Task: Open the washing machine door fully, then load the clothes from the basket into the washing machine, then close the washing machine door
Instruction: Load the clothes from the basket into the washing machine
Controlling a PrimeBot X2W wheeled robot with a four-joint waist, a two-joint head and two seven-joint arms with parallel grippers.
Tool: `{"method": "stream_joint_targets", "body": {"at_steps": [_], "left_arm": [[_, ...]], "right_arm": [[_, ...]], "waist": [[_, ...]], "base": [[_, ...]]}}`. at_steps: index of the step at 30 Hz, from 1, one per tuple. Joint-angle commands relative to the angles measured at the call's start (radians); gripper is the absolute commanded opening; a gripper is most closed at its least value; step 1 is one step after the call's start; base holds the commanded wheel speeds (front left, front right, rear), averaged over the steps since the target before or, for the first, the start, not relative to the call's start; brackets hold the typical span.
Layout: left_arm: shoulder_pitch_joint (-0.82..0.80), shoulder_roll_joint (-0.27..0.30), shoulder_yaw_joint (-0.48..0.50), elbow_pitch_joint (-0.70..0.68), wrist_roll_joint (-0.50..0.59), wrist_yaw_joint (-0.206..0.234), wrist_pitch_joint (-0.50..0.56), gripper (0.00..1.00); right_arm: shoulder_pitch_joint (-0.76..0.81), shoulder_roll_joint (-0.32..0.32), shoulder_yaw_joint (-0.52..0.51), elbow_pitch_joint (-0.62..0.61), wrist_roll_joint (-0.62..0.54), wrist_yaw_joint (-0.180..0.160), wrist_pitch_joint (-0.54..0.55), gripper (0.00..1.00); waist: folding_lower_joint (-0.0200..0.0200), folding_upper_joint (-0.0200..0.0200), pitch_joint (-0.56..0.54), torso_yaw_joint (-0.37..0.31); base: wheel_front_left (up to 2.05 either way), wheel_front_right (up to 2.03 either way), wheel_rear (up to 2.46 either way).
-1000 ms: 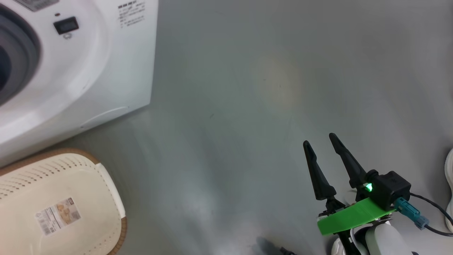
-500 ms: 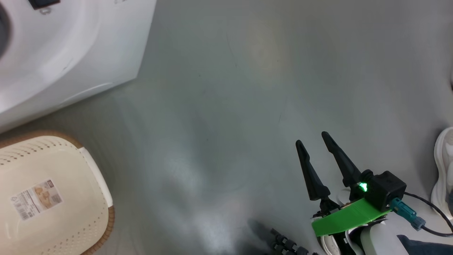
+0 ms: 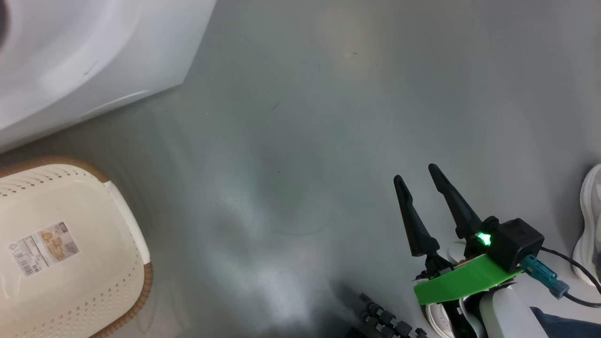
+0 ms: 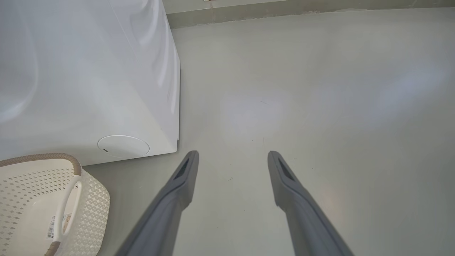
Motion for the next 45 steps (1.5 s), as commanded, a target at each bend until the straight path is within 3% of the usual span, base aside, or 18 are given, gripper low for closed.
{"method": "stream_joint_targets", "body": {"at_steps": [1, 2, 4, 6, 7, 8, 9, 18, 23, 36, 45], "left_arm": [[0.011, 0.039, -0.003, -0.005, 0.020, -0.009, -0.004, 0.22], [0.007, 0.035, -0.003, 0.019, 0.019, -0.009, -0.004, 0.31], [0.002, 0.035, -0.010, 0.040, 0.025, -0.012, -0.004, 0.34], [-0.011, 0.032, -0.016, 0.091, 0.029, -0.012, -0.004, 0.46], [-0.018, 0.031, -0.022, 0.111, 0.034, -0.014, -0.004, 0.64], [-0.024, 0.030, -0.027, 0.123, 0.037, -0.015, -0.004, 0.91], [-0.028, 0.026, -0.027, 0.138, 0.038, -0.013, -0.004, 1.00], [-0.051, -0.004, -0.066, 0.382, 0.055, 0.001, 0.030, 1.00], [-0.053, -0.021, -0.075, 0.448, 0.048, 0.001, 0.019, 1.00], [0.008, -0.075, -0.094, 0.467, 0.035, 0.010, -0.003, 1.00], [0.086, -0.110, -0.097, 0.419, 0.027, 0.041, -0.004, 1.00]], "right_arm": [[0.007, -0.013, 0.018, -0.014, 0.006, 0.002, -0.005, 1.00], [0.006, -0.013, 0.017, -0.012, 0.006, 0.002, -0.005, 1.00], [0.004, -0.013, 0.017, -0.010, 0.005, 0.002, -0.005, 1.00], [0.001, -0.013, 0.015, -0.007, 0.002, 0.002, -0.005, 1.00], [0.001, -0.013, 0.013, -0.006, 0.001, 0.002, -0.005, 1.00], [0.001, -0.013, 0.012, -0.005, -0.001, 0.002, -0.005, 1.00], [0.002, -0.013, 0.010, -0.003, -0.002, 0.002, -0.005, 1.00], [0.008, -0.013, 0.002, 0.014, -0.014, 0.002, -0.005, 1.00], [0.011, -0.013, -0.002, 0.024, -0.021, 0.002, -0.005, 1.00], [0.016, -0.013, -0.002, 0.039, -0.021, 0.002, -0.005, 1.00], [0.007, -0.013, -0.003, 0.055, -0.015, 0.002, -0.005, 1.00]], "waist": [[0.0000, -0.0001, -0.005, 0.006], [0.0000, -0.0001, -0.010, 0.009], [0.0000, -0.0001, -0.013, 0.010], [0.0000, -0.0001, -0.021, 0.014], [0.0000, -0.0001, -0.027, 0.017], [0.0000, -0.0001, -0.031, 0.019], [0.0000, -0.0001, -0.036, 0.022], [0.0000, -0.0001, -0.094, 0.046], [0.0000, -0.0001, -0.124, 0.056], [0.0000, -0.0001, -0.197, 0.080], [0.0000, -0.0001, -0.248, 0.106]], "base": [[0.00, 0.00, 0.00], [0.00, 0.00, 0.00], [0.00, 0.00, 0.00], [0.00, 0.00, 0.00], [0.00, 0.00, 0.00], [0.00, 0.00, 0.00], [0.00, 0.00, 0.00], [0.00, 0.00, 0.00], [0.00, 0.00, 0.00], [0.00, 0.00, 0.00], [0.00, 0.00, 0.00]]}}
